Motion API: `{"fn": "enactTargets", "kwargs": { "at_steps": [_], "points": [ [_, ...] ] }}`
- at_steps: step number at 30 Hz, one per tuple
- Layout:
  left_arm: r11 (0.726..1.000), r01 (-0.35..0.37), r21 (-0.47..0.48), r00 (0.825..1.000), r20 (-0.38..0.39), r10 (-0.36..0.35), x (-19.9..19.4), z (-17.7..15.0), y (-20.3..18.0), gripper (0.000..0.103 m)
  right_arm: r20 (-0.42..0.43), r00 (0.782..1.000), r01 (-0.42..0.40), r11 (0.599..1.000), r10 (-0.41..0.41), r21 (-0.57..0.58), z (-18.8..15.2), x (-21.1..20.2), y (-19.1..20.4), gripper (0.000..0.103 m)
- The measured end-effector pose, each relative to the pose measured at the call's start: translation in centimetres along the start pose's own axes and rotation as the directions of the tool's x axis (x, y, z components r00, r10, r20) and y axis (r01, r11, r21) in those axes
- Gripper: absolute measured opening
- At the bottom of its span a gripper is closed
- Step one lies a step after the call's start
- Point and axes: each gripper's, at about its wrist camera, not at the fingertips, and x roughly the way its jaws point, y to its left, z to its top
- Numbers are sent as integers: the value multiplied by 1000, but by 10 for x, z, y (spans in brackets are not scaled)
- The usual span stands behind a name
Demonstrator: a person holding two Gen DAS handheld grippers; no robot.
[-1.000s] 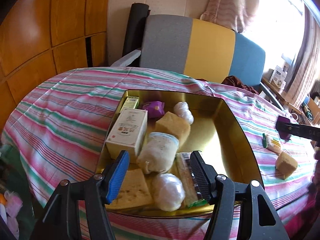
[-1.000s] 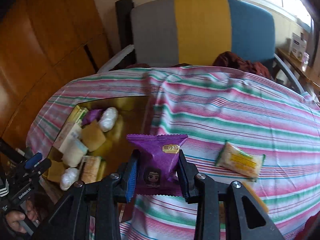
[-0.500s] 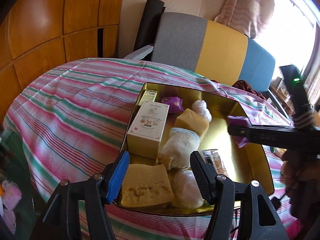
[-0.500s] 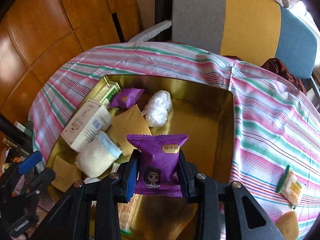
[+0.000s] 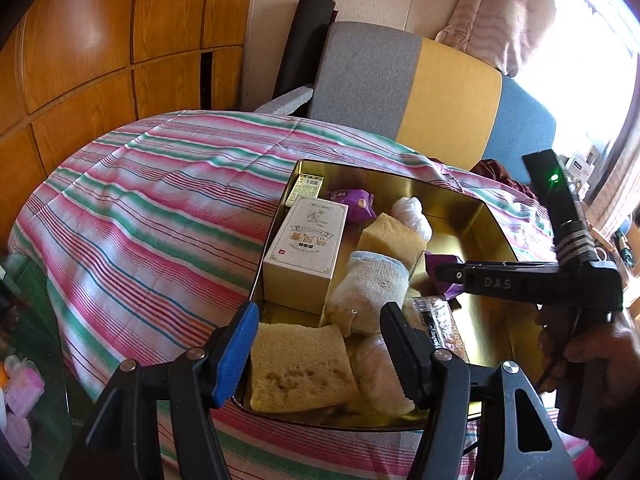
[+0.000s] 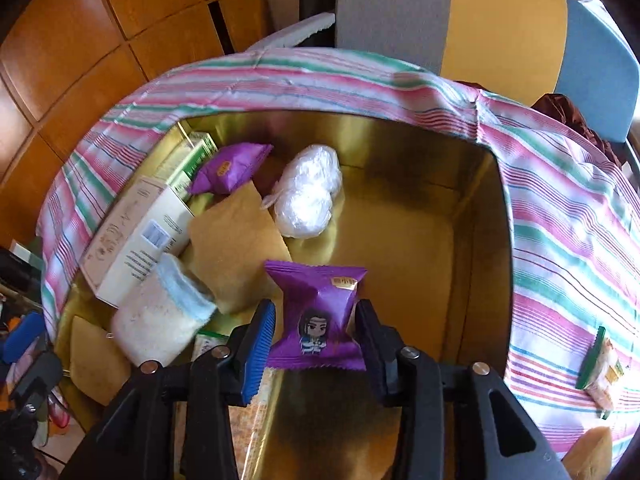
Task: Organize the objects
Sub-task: 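Open the right gripper to drop the purple packet into the tray, then grasp the tan sponge with the right gripper while the left gripper moves toward the cracker packet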
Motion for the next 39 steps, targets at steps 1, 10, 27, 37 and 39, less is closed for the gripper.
{"fn": "enactTargets", "kwargs": {
  "at_steps": [1, 10, 27, 37, 39],
  "points": [
    [1000, 0, 3, 1000, 3, 0, -1, 0, -1, 64, 9, 1000, -4, 1000, 4, 1, -1, -3, 0, 42],
    [999, -8, 37, 1000, 15, 7, -8, 0, -11, 66, 88, 996, 3, 1000, -4, 3, -12, -37, 0, 43],
    [992, 18, 122, 1000, 20, -20, -20, -5, -42, 66, 139, 986, 80, 991, -94, 106, -62, -89, -63, 45],
    [978, 55, 203, 998, 5, -57, -17, -7, -76, 67, 127, 973, 156, 952, -194, 262, -92, -118, -151, 54],
    [974, 64, 219, 998, 6, -67, -17, -7, -84, 68, 123, 968, 175, 938, -220, 299, -98, -126, -170, 55]
  ]
}}
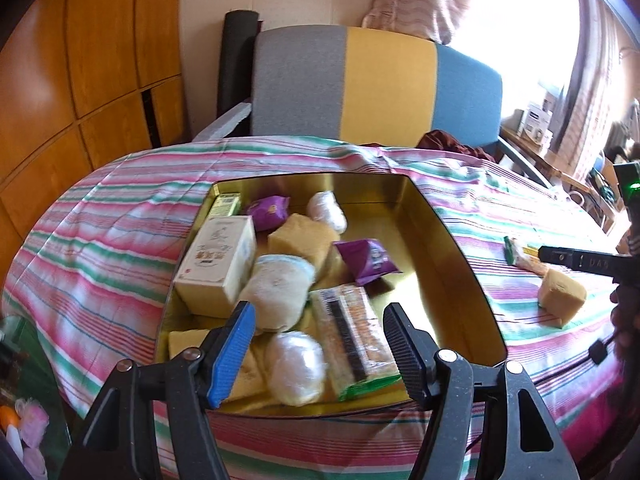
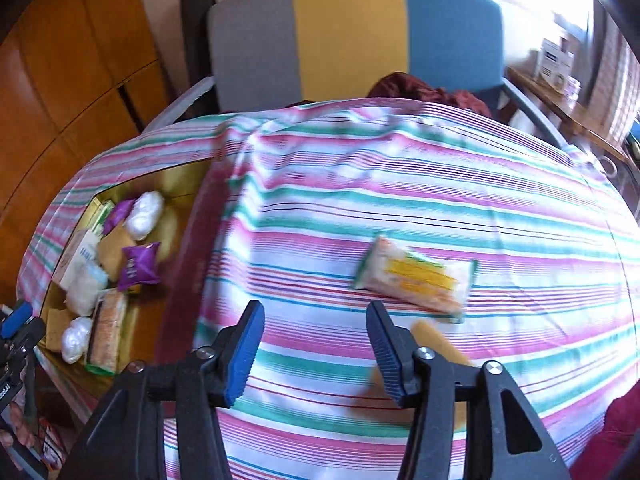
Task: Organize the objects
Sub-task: 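Grasp the tan sponge with the right gripper while the left gripper moves toward the cracker packet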
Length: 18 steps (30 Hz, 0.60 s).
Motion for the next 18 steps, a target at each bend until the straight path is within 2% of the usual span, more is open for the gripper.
{"fn": "enactTargets", "kwargs": {
  "at_steps": [4, 6, 8, 10, 14, 18],
  "points": [
    [999, 25, 26, 1000, -3, -25, 3, 2, -13, 68, -4, 999, 53, 995, -53, 89, 0, -8, -43, 57],
    [999, 38, 37, 999, -12, -38, 6, 2, -20, 68, -14, 997, 78, 990, -77, 121, -1, -10, -61, 62],
    [998, 47, 48, 999, -17, -47, 8, 2, -25, 68, -30, 995, 96, 985, -93, 143, -2, -10, -74, 71],
    [997, 57, 59, 998, -22, -56, 9, 3, -31, 68, -49, 994, 100, 984, -93, 148, -5, -9, -81, 73],
    [994, 74, 79, 997, -29, -72, 11, 3, -39, 69, -106, 992, 74, 997, -70, 33, -9, -2, -70, 80],
    [991, 90, 101, 996, -37, -87, 11, 3, -47, 70, -162, 982, 64, 981, -95, -185, -11, 9, -45, 82]
  ]
}}
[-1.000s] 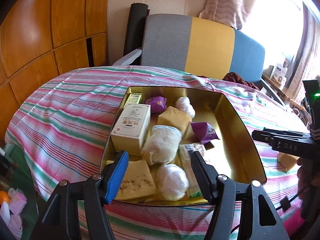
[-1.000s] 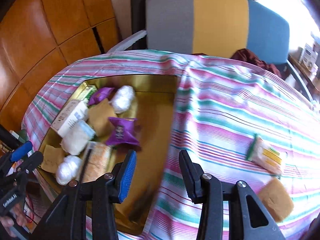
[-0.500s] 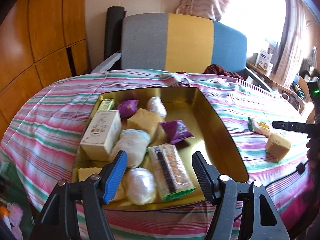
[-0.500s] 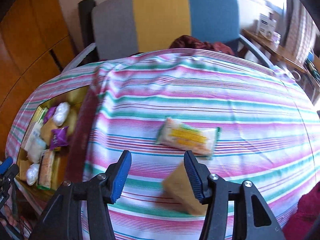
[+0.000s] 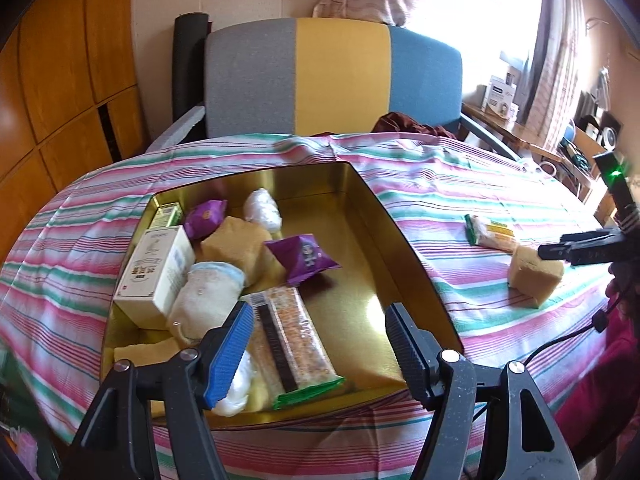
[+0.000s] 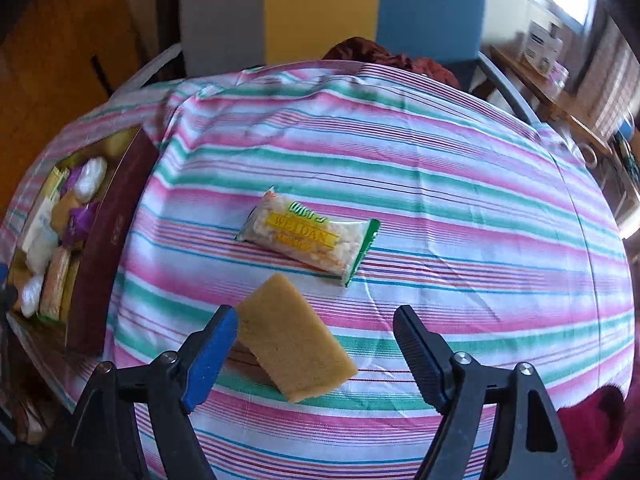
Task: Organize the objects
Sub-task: 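Grasp the tan sponge with the right gripper while the left gripper moves toward the cracker packet, then grasp the WEIDAN cracker packet with the left gripper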
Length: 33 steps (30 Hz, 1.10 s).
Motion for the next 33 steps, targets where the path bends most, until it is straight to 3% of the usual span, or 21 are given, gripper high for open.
{"fn": "enactTargets", "kwargs": {
  "at_steps": [6, 7, 8, 10, 11, 15, 18, 22, 27, 33],
  "points": [
    [1000, 14, 16, 1000, -8, -14, 2, 1, -8, 71, -138, 990, 5, 988, -26, -152, -5, 35, 17, 83],
    [1000, 15, 20, 1000, -8, -15, 2, 1, -9, 71, -154, 988, -4, 988, -19, -153, -8, 40, 17, 81],
    [1000, 16, 24, 1000, -9, -16, 2, 1, -10, 71, -154, 988, 3, 990, -25, -141, -10, 43, 16, 74],
    [999, 19, 30, 1000, -13, -18, 4, 2, -12, 71, -132, 991, -2, 996, -10, -86, -12, 43, 7, 57],
    [999, 20, 34, 1000, -15, -20, 5, 2, -13, 71, -114, 993, -5, 998, -1, -55, -13, 41, 2, 54],
    [998, 32, 60, 999, -21, -31, 8, 8, -23, 71, -46, 999, 2, 995, 2, 96, -13, 28, -28, 54],
    [994, 53, 93, 998, -27, -50, 12, 13, -34, 71, 0, 1000, 25, 966, -26, 256, -13, 20, -59, 54],
    [982, 78, 171, 997, -37, -72, 20, 22, -57, 71, -40, 999, 36, 911, -22, 411, -21, 29, -91, 54],
    [961, 110, 254, 994, -47, -101, 33, 41, -89, 73, -67, 997, 52, 901, -25, 431, -25, 32, -93, 54],
    [892, 178, 416, 984, -100, -150, 63, 64, -141, 73, -80, 996, 58, 893, -25, 447, -26, 36, -94, 55]
  ]
}}
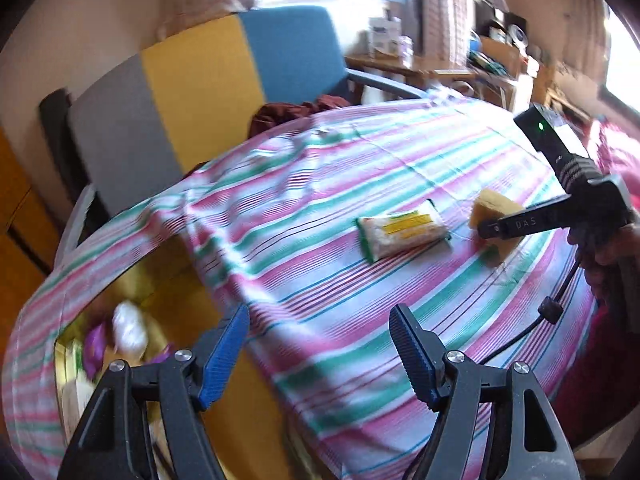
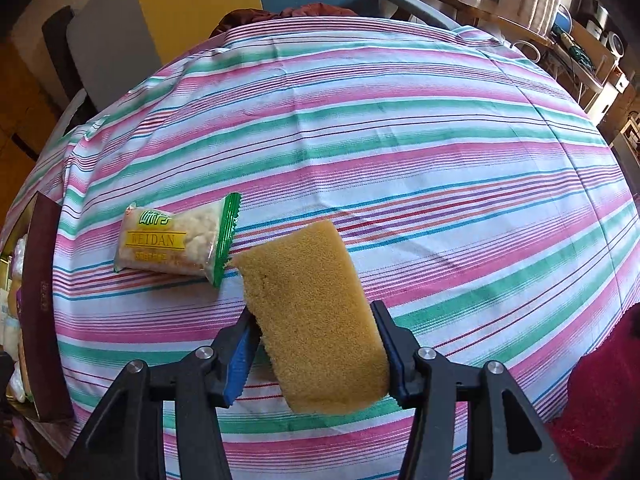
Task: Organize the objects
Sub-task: 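Grasp the WEIDAN cracker packet with the left gripper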
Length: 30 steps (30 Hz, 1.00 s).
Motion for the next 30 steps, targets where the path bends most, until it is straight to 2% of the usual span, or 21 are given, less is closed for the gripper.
{"fn": "enactTargets", "kwargs": {
  "at_steps": [5, 10, 20, 26, 28, 29, 30],
  "points": [
    [992, 32, 124, 999, -42, -27, 36, 27, -28, 74, -1, 1000, -15, 999, 15, 28, 1, -1, -5, 58],
    [968, 49, 247, 996, -90, -28, 73, 45, -52, 74, -5, 1000, -23, 999, 23, 38, 0, -2, -11, 58],
    [916, 122, 382, 987, -143, -72, 127, 74, -79, 74, -23, 997, -70, 994, 73, 86, 2, 2, -18, 59],
    [885, 208, 417, 971, -198, -134, 152, 76, -92, 74, -34, 995, -92, 986, 98, 139, 3, 6, -28, 59],
    [903, 231, 363, 965, -207, -163, 155, 80, -90, 67, -35, 995, -92, 986, 97, 143, 4, 7, -30, 59],
    [911, 256, 322, 956, -223, -190, 155, 82, -88, 53, -34, 995, -89, 986, 95, 140, 5, 8, -29, 59],
    [920, 253, 299, 956, -222, -191, 155, 82, -87, 44, -34, 995, -87, 987, 93, 136, 5, 8, -28, 59]
  ]
}}
